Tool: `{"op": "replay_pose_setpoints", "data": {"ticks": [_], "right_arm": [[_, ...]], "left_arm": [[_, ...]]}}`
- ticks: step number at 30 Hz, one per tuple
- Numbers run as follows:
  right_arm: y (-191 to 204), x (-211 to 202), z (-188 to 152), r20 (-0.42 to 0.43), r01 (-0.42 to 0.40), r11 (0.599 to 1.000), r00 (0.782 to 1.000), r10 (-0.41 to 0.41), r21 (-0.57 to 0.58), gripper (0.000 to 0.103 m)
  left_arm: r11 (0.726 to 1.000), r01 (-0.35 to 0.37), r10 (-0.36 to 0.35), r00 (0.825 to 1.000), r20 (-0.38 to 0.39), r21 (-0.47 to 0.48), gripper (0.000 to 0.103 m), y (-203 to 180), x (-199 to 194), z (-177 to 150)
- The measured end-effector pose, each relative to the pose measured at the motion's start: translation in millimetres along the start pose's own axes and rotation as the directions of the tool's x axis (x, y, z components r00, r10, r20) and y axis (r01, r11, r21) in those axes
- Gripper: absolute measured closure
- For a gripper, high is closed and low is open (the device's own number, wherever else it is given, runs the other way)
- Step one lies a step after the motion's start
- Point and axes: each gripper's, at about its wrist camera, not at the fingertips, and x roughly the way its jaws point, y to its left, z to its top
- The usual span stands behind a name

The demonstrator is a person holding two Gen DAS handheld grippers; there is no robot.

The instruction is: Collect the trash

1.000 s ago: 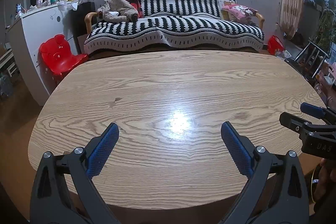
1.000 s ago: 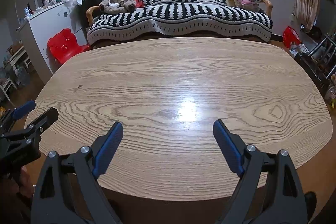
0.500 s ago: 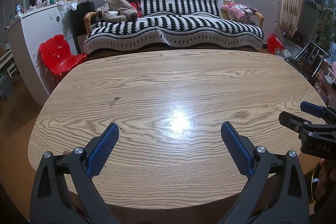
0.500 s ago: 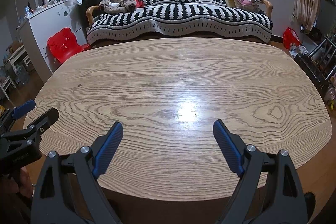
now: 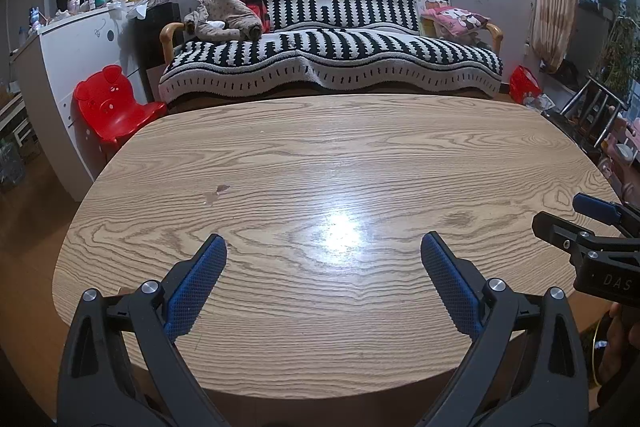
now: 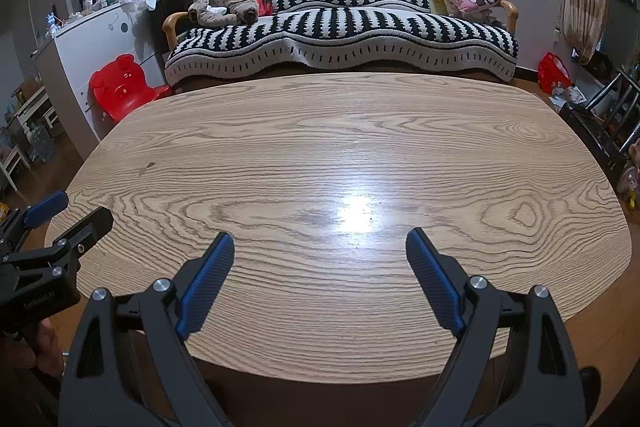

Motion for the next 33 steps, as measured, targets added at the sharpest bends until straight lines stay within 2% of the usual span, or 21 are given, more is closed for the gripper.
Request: {"op": "replay_pose_setpoints", "data": {"ticks": [33], "right_arm": [[-4.0, -1.0, 1.8, 0.004, 0.007, 1.0, 1.0, -0.007, -0.003, 0.018]], "left_arm": [[1.0, -0.014, 0.014, 1.0, 0.001, 0.016, 0.007, 2.3, 8.2, 4.3]]}}
